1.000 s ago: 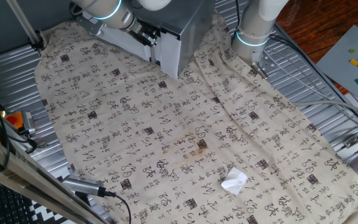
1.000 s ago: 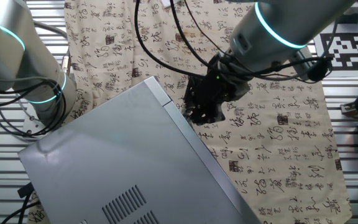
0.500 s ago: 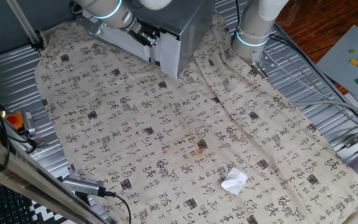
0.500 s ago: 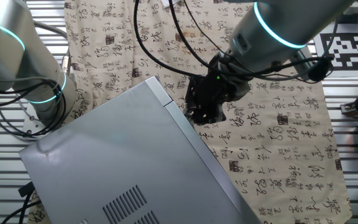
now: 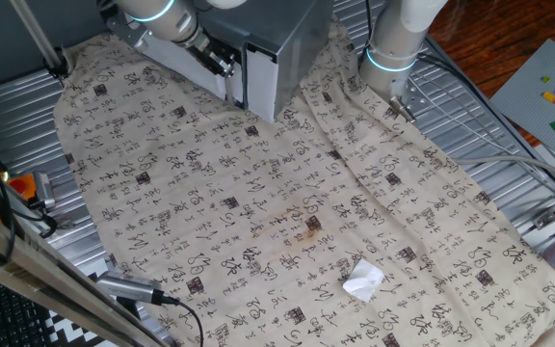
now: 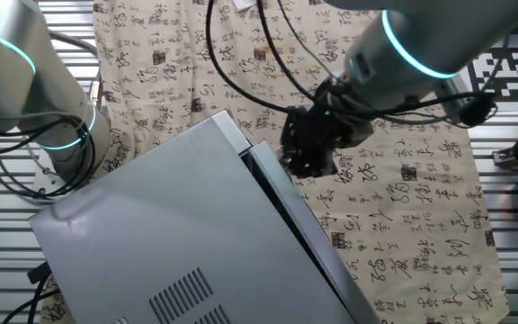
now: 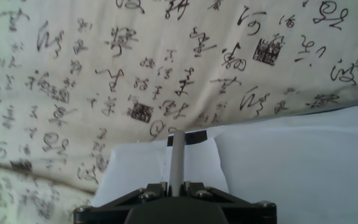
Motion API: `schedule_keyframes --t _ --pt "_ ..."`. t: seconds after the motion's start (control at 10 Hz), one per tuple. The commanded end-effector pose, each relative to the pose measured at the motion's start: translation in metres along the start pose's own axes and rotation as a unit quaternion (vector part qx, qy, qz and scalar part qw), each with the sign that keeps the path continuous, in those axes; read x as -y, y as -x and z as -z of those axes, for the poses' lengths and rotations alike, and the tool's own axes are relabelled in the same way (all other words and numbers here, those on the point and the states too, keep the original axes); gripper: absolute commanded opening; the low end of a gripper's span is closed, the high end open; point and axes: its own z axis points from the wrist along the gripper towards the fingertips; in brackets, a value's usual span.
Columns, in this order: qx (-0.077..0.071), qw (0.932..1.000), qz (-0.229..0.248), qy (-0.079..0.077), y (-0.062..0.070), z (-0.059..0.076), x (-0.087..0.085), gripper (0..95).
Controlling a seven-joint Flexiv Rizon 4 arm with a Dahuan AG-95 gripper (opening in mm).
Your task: Open the microwave door
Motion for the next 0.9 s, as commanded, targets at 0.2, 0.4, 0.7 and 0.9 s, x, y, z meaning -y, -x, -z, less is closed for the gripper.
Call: schedule_keyframes --t 0.2,0.4,0.7,0.9 --pt "0.071 0.9973 0.005 -0.018 0.022 0.006 0.004 38.0" --pt "0.103 0.9946 0.013 0.003 0.039 0.013 0.011 57.0" --pt "0.114 0.993 0.027 0.017 0.057 0.032 0.02 76.0" --pt "0.116 0.9927 0.03 0.015 0.065 0.038 0.021 76.0"
